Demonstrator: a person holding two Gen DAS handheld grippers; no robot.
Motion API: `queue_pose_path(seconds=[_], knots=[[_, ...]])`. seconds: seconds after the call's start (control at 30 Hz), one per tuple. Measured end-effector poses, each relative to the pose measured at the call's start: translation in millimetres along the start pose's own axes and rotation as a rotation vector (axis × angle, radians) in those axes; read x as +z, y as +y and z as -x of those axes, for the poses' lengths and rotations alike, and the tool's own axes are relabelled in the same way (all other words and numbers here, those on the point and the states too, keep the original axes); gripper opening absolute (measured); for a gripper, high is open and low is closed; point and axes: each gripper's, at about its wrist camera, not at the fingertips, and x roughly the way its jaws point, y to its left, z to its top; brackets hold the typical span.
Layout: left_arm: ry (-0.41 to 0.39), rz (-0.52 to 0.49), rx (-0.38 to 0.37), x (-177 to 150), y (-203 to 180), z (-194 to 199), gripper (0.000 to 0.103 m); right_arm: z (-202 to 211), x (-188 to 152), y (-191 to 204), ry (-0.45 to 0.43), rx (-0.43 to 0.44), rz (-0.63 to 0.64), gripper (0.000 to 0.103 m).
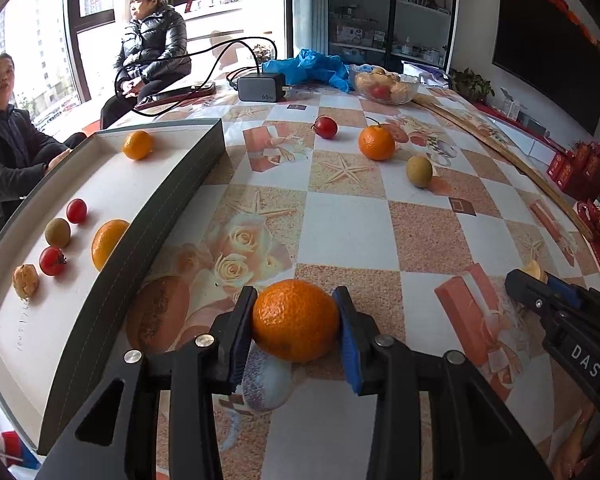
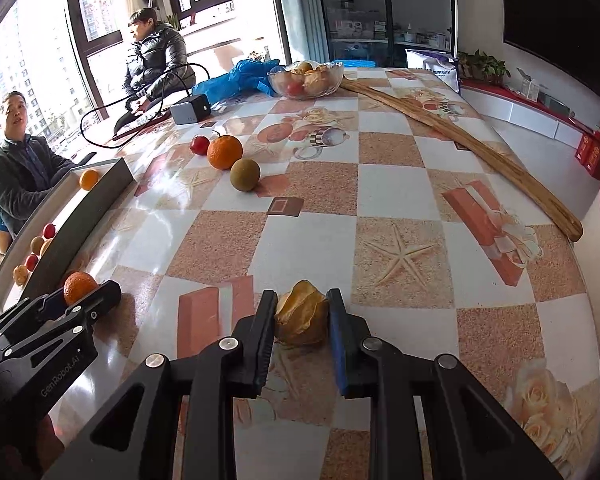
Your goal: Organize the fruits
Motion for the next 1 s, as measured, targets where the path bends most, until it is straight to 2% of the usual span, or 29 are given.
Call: queue_pose_path(seconds=[1.0], knots=[[0.000, 0.000, 0.000, -0.6, -0.2, 0.1, 0.041, 0.8, 0.0, -1.7, -0.002, 0.005, -0.010, 0.025]])
